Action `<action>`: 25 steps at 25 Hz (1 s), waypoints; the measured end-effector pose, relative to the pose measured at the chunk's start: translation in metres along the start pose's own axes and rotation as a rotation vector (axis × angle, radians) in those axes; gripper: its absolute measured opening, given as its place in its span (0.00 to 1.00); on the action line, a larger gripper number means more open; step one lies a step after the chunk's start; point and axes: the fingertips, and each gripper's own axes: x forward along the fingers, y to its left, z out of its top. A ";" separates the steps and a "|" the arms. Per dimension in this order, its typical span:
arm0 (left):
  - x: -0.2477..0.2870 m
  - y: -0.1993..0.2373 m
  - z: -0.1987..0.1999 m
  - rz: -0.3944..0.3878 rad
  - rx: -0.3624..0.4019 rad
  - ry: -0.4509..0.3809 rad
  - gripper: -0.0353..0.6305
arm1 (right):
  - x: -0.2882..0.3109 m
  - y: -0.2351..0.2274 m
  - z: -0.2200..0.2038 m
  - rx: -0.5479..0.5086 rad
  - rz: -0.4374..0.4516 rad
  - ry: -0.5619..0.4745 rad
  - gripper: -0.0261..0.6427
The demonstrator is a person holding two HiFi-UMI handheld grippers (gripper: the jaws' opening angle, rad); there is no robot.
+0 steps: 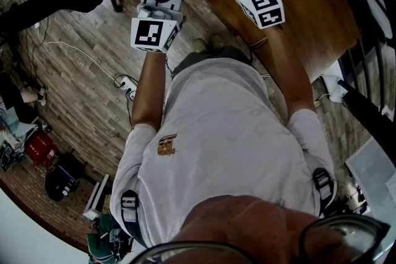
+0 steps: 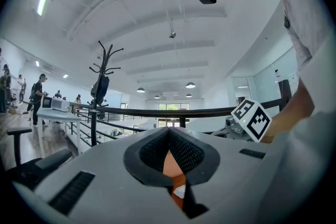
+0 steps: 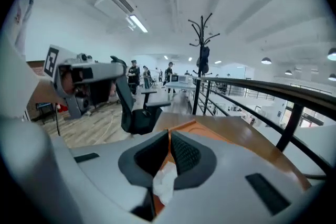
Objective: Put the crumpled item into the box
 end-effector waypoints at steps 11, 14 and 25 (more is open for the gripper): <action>0.005 -0.034 0.022 -0.016 0.003 -0.017 0.08 | -0.063 0.044 0.089 0.023 0.197 -0.412 0.09; 0.005 -0.046 0.031 -0.020 0.000 -0.030 0.08 | -0.080 0.051 0.101 0.023 0.227 -0.500 0.09; -0.005 -0.061 0.040 -0.018 0.003 -0.042 0.08 | -0.105 0.070 0.114 0.029 0.275 -0.590 0.09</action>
